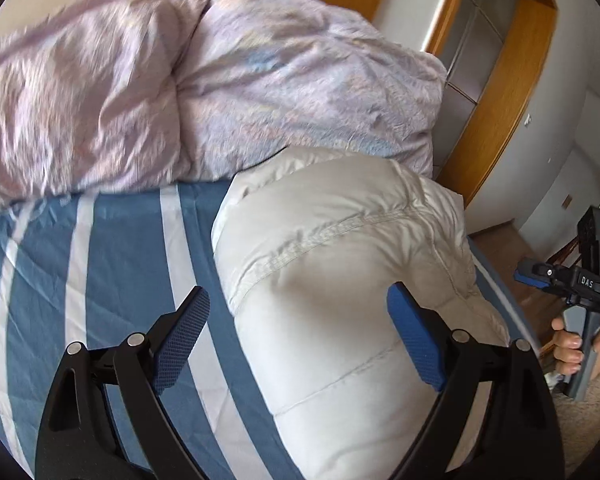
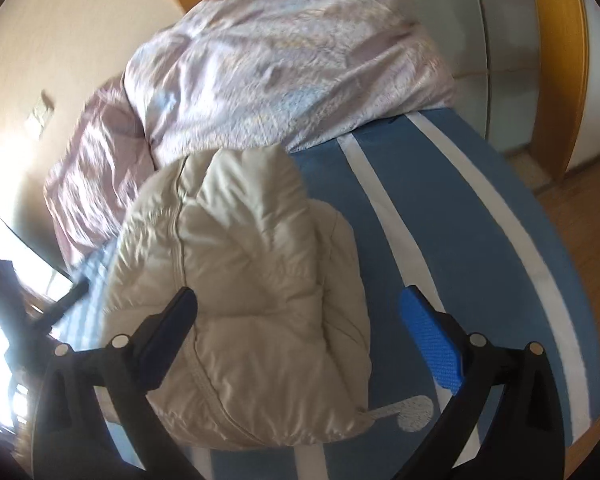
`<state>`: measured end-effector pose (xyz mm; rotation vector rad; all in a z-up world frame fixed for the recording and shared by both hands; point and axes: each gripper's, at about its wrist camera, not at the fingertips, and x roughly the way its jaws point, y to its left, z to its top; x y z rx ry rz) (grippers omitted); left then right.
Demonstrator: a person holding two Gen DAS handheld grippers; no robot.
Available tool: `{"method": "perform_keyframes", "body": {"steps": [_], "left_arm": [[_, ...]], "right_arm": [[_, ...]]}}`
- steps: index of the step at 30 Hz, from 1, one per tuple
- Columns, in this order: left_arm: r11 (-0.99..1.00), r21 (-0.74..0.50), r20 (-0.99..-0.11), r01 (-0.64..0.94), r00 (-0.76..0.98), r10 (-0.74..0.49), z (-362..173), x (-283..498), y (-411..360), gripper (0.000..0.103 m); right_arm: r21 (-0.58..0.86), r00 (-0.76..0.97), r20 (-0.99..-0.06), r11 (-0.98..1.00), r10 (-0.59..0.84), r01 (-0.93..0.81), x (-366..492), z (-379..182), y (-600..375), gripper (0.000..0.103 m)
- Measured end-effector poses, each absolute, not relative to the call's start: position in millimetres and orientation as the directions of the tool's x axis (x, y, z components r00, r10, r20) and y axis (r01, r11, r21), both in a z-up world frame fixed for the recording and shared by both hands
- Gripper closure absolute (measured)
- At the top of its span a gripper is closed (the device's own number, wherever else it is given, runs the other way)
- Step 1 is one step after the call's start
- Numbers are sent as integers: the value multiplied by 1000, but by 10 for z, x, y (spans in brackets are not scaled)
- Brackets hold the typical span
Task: Fold large clothes
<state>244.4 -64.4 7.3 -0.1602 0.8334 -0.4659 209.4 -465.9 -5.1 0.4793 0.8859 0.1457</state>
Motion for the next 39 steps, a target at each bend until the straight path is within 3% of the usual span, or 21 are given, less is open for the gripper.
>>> {"method": "perform_keyframes", "body": {"steps": [5,10,15,24,39], "left_arm": [[819,-494,-682,292,454,-574,-176,2578,-497,12],[794,-538,-681,284,408,-608,-303,2643,-516,11],[765,-585,-666,269,380,-642,-381,2710,-492,8],[681,-687,-614,253,300,-730,-550,2819,-524,1],[624,-742,-561,246,282,-778,-706,2824,-476,1]], "right_arm": [[566,535,-718,821,446,75,2395,-338,-4831,2],[650,440,-701,756,561,72,2667,-592,-4782,2],[600,387,-757,794,527,93,2838,-784,-4737,2],[740,269,-655,671,706,44,2998,-1079,-4682,2],[818,161,-547,565,822,-108,3220,-1200,-4346,2]]}}
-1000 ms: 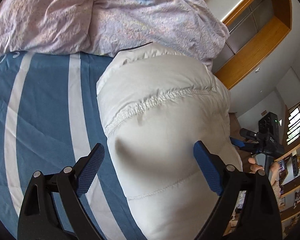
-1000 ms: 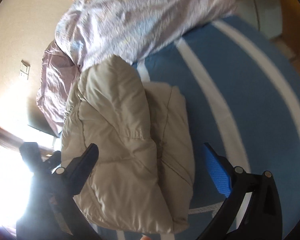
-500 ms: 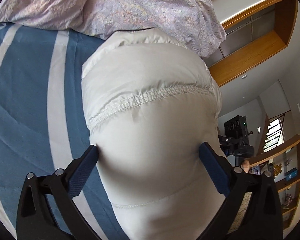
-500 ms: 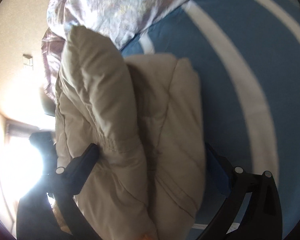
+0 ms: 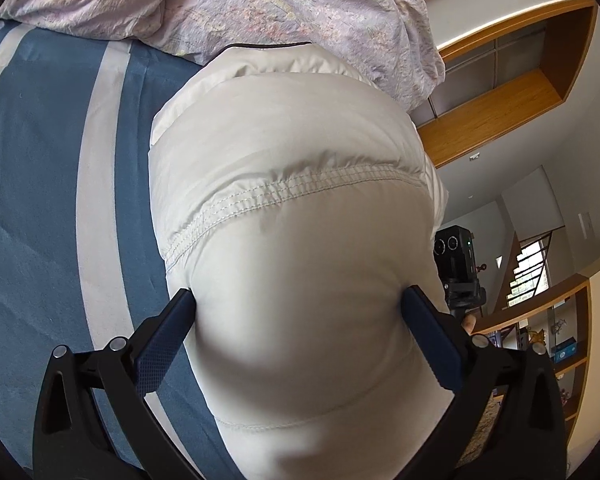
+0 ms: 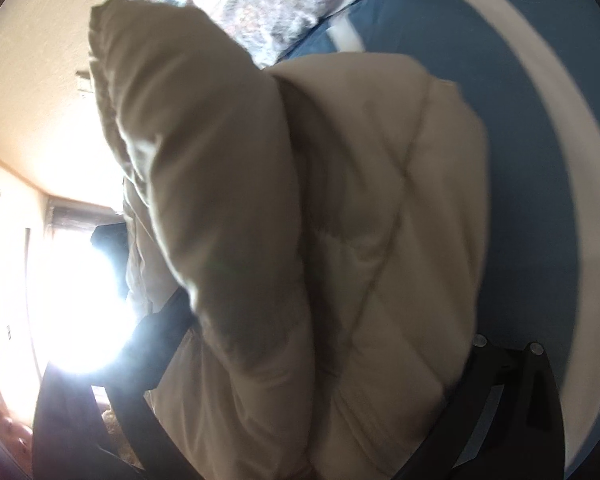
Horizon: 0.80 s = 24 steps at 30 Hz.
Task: Fold large clothes
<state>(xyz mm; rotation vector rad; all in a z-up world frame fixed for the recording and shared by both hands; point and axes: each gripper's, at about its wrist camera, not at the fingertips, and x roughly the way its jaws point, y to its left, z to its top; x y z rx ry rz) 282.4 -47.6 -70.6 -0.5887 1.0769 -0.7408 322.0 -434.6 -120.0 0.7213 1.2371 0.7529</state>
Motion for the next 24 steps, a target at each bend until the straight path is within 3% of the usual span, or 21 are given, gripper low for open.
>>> {"method": "perform_keyframes", "body": {"steps": [5,9,13,24], "left_arm": [[627,-737,-552,251,310,-774,-652,2766,-476,5],[616,-744,-534,259,324,-781,-603,2732,-429,12],[613,-743,-520,269,346,-781,-520,2700,-377,16],[631,-722,-464,285,477,-747,-183,2686,139,18]], "right_arm": [[842,176,-475,503,862,-193,3184,-1169,-4154,5],[849,206,-435,476,877,-231,3120,-1097,-4132,20],[854,234,-401,454,885,-254,3041,-1004,-4095,29],[845,222,-358,416,907,-338,3420,-682,-3467,32]]}}
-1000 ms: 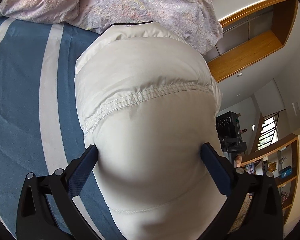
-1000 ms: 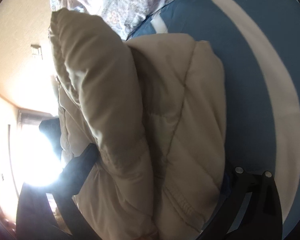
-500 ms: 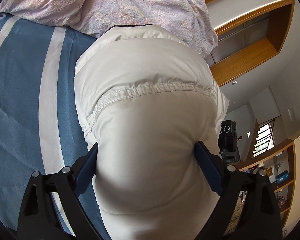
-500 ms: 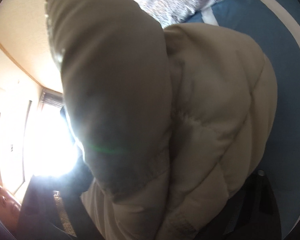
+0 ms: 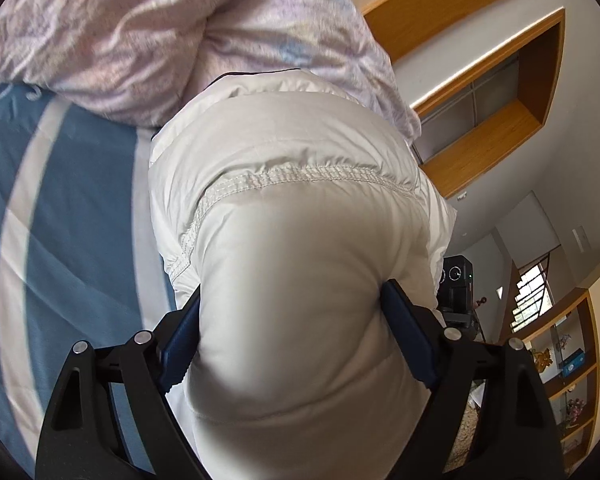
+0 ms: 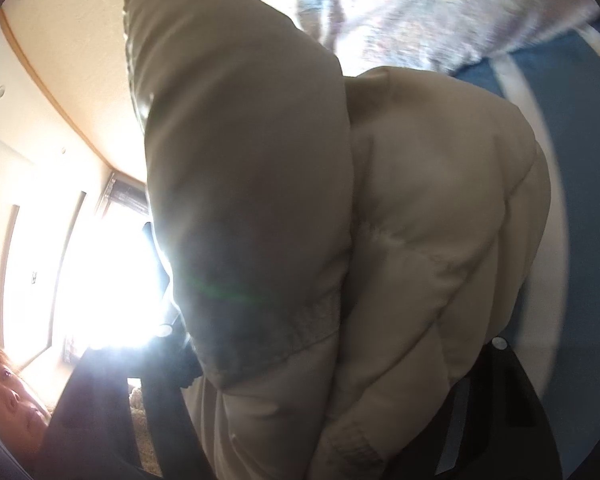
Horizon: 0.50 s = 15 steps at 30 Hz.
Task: Fold large clothes
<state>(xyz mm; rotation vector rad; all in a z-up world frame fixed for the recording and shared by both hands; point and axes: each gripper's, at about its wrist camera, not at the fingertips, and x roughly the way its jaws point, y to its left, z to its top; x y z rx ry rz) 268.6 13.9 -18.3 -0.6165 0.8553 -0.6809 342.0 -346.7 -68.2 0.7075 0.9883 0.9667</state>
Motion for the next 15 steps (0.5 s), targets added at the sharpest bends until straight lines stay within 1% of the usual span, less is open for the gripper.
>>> {"method": "perform_keyframes", "body": {"steps": [7,11,15], "left_arm": [[676,-687,-466,266,553,-691,-85,2732,574,18],[692,-679,-478,244,569,-669,-123,2794,768,18],[699,-678,-487,228,573,-659,-187,2868,875,18]], "right_arm": [[843,179,-356,398,917,-363,3705,-608,-2926,32],[835,169,-375,412,911,-366,3864,-603,-2671,32],[821,172,-395,431,902,-374,3688,-573,-2622,33]]}}
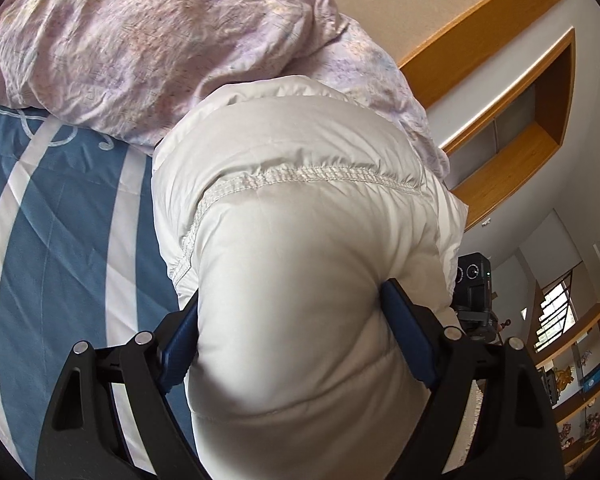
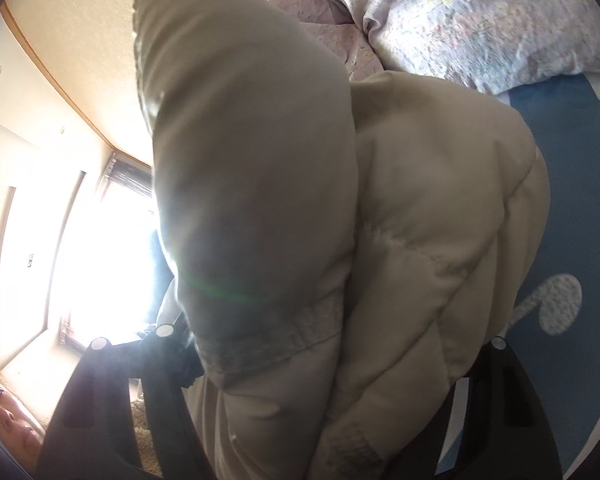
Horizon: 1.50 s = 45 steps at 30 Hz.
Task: Fold large clothes
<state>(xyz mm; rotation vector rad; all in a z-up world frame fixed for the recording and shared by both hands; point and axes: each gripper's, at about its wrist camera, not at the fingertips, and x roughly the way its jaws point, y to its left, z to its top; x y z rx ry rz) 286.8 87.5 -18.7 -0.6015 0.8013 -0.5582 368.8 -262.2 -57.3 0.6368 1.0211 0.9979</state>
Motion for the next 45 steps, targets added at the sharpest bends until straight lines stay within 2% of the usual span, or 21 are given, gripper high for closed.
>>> {"method": "perform_keyframes", "body": {"steps": [6,10,12,17,20,21,25,30,32,35,39,42,45], "left_arm": [[719,-652,-497,241,580,-645,-249,3028,934,18],[762,-613,-553,209,575,-603,-416,3176,953,19],[768,-605,-557,209,579,-596,-451,3180,967,19],[826,-526,-596,202,606,-527,-382,3145,889,16],[887,-418,-622,194,651,-435,-218,3061,792,16],[920,-343,-626,189,684,-374,-135,2997,740,16],[986,-58,-582,159,797,-162,129,2720,499,12],[985,16,-547,171,826,-135,290,2545,337,10],[983,11,-547,184,824,-148,309,2528,280,10],[981,52,-548,187,827,-129,294,2496,153,10],[973,108,-568,206,816,-110,191,2457,9,10],[967,140,-595,215,799,-92,66,2488,-68,10],[964,108,-636,242,763,-120,-36,2556,-98,9]], "right_arm": [[801,204,-410,458,889,-387,3506,-434,-2813,36],[819,213,-459,504,863,-276,3504,-765,-2886,36],[844,222,-430,477,875,-244,3456,-864,-2949,36],[840,268,-444,501,855,-206,3246,-896,-3067,29],[802,324,-495,568,806,-186,3100,-785,-3147,21],[774,362,-522,607,772,-180,3009,-699,-3210,18],[664,502,-588,733,634,-150,2707,-386,-3442,15],[442,735,-576,893,358,-88,2196,121,-3555,15],[359,759,-550,919,349,-162,1978,264,-3360,20],[219,743,-563,932,362,-288,1790,270,-2934,37],[147,710,-600,923,368,-354,1745,126,-2550,57],[124,696,-633,932,339,-341,1851,-69,-2401,59],[138,656,-678,935,330,-327,2167,-286,-2270,59]]}}
